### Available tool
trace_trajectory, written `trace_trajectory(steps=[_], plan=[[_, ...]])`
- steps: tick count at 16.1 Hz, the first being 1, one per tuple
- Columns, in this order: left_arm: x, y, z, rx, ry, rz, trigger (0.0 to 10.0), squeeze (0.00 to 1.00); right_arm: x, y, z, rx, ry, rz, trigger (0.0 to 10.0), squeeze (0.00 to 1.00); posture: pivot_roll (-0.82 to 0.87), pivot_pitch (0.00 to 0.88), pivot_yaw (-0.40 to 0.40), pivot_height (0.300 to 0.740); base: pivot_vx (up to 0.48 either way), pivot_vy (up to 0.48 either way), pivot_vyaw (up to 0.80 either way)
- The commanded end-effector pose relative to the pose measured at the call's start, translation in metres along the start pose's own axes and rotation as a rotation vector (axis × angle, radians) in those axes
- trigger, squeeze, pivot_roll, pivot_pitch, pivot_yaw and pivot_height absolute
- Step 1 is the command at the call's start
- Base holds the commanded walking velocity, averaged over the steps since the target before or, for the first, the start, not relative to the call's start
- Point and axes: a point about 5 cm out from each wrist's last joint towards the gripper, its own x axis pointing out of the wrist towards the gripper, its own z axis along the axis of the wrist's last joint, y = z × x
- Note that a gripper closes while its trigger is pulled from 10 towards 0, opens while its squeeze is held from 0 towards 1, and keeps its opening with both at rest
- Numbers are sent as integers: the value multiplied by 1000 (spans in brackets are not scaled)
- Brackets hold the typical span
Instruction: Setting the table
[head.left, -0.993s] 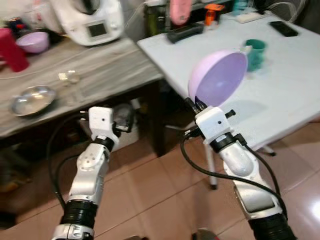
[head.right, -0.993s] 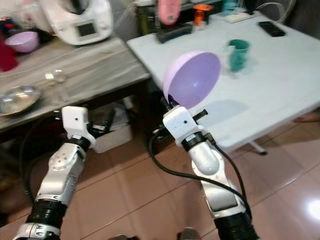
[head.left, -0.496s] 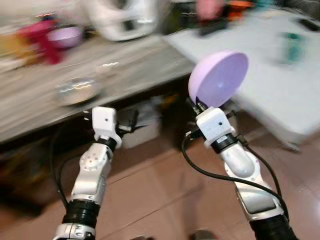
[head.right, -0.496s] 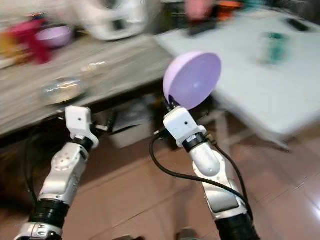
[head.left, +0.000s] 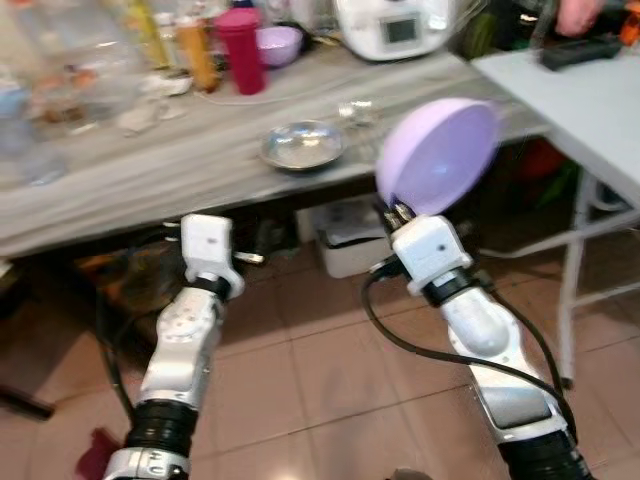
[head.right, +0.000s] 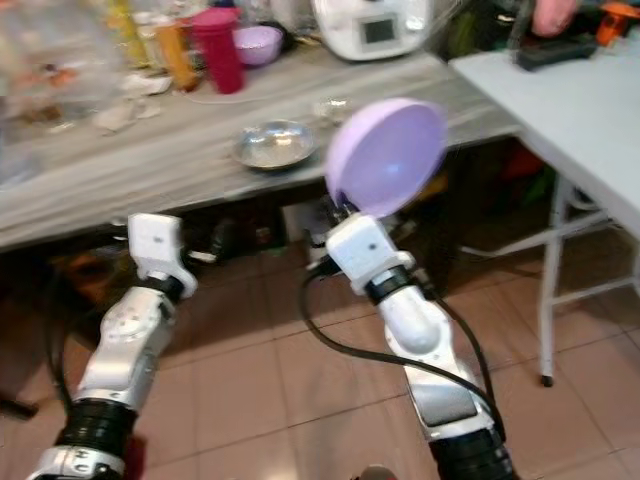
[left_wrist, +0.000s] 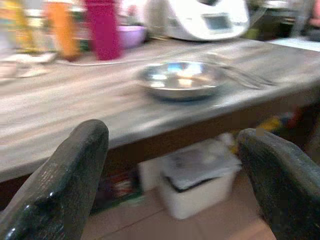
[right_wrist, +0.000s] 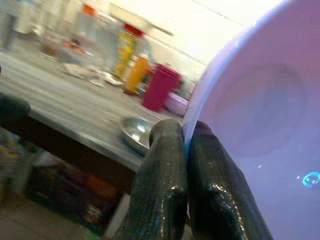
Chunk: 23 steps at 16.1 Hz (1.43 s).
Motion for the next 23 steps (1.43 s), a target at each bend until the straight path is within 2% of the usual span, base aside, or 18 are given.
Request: trace_trajectory(steps=[1, 11, 23], plan=[[0, -7, 1, -6, -10, -18, 10000, 0, -1, -7, 1, -12, -1, -12, 10000, 0, -244, 103, 102, 740, 0, 0, 0], [-2, -10, 0, -23, -14, -48, 10000, 0, -1, -6, 3, -21, -12, -4, 10000, 0, -247, 99, 98, 740, 0, 0, 367], [-3, -23, -3, -47, -10, -94, 10000, 0, 1, -9, 2, -24, -9, -8, 10000, 0, -252, 94, 95, 740, 358, 0, 0]])
